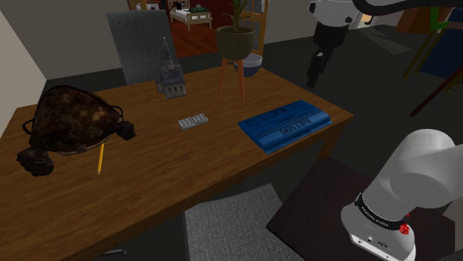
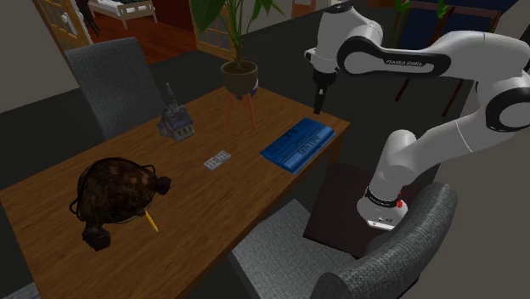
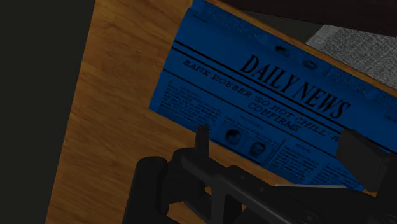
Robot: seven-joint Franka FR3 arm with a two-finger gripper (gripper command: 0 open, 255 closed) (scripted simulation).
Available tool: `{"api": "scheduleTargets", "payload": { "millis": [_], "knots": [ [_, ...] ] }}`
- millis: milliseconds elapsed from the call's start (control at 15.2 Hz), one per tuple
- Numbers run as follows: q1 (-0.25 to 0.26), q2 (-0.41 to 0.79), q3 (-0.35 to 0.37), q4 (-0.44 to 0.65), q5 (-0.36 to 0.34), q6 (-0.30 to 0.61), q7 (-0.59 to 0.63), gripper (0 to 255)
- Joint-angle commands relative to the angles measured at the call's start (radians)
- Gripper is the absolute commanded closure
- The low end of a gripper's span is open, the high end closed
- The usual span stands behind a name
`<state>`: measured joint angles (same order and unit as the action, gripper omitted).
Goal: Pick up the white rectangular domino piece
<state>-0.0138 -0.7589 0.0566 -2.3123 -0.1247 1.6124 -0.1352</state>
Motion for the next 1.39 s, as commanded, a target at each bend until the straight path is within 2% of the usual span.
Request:
{"api": "scheduleTargets", "payload": {
  "millis": [0, 660, 1320],
  "knots": [
    [0.0, 0.0, 0.0, 0.0, 0.0, 0.0, 0.0, 0],
    [0.088, 0.363, -0.034, 0.17, 0.02, 0.185, -0.234, 0],
    [0.16, 0.711, -0.011, 0.425, 0.065, 0.258, -0.462, 0]
  ]
}}
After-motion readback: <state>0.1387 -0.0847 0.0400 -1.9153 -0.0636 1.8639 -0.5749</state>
